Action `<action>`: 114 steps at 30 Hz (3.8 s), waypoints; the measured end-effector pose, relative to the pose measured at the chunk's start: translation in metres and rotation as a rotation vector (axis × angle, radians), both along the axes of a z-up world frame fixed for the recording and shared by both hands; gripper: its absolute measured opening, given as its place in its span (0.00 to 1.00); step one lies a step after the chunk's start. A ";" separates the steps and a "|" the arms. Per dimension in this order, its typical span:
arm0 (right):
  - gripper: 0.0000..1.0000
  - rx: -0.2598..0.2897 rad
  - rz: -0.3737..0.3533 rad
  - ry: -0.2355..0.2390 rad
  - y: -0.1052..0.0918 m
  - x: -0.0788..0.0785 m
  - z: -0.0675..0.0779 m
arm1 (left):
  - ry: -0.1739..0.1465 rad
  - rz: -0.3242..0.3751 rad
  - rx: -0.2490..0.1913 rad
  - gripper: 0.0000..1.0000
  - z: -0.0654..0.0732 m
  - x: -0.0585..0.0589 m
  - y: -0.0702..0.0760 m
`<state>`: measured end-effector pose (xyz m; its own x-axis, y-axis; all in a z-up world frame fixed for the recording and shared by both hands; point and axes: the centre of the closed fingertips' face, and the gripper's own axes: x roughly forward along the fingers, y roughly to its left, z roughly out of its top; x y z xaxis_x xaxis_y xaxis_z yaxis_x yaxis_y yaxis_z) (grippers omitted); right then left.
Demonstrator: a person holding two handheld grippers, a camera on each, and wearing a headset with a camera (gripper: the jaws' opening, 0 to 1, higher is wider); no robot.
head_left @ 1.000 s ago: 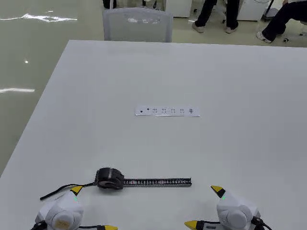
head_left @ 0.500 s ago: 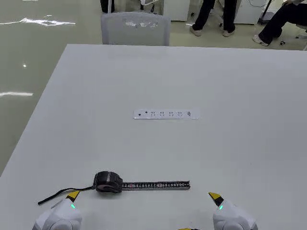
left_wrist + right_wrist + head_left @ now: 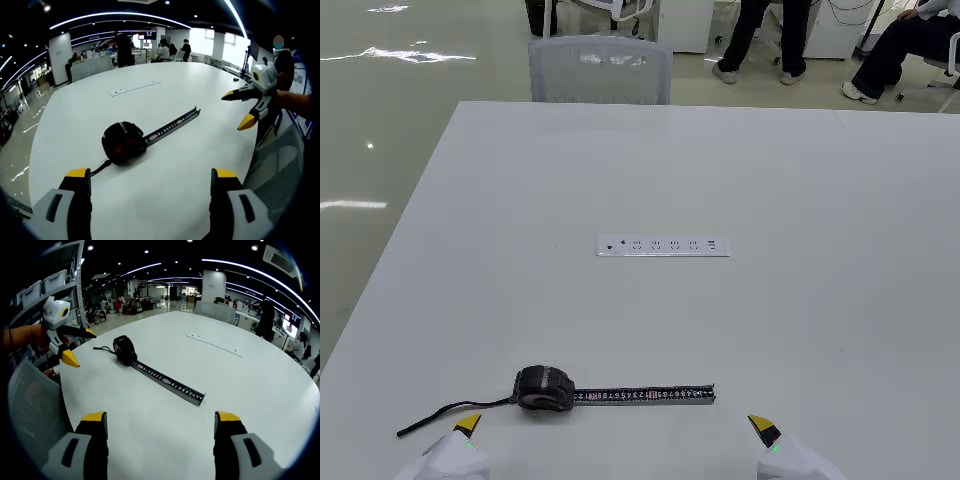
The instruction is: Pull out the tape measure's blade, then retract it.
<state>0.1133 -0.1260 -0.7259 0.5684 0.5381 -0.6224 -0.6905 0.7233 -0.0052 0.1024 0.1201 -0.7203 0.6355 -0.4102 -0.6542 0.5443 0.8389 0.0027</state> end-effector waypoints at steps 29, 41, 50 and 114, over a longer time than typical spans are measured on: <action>0.90 0.039 0.016 -0.015 -0.002 0.001 0.006 | 0.024 0.139 -0.041 0.96 -0.003 0.003 0.003; 0.88 0.040 0.114 -0.028 0.001 0.005 0.006 | 0.021 0.182 -0.035 0.98 -0.011 0.013 0.005; 0.85 0.032 0.199 -0.041 0.003 0.013 0.007 | 0.019 0.221 -0.042 0.96 -0.016 0.024 0.000; 0.38 -0.178 0.717 -0.072 -0.004 0.090 -0.040 | 0.132 0.311 -0.028 0.97 -0.032 0.081 0.001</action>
<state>0.2029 -0.1301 -0.7662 0.1580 0.6870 -0.7093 -0.9865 0.0786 -0.1437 0.1831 0.1212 -0.7524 0.6436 -0.2294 -0.7302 0.2568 0.9634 -0.0764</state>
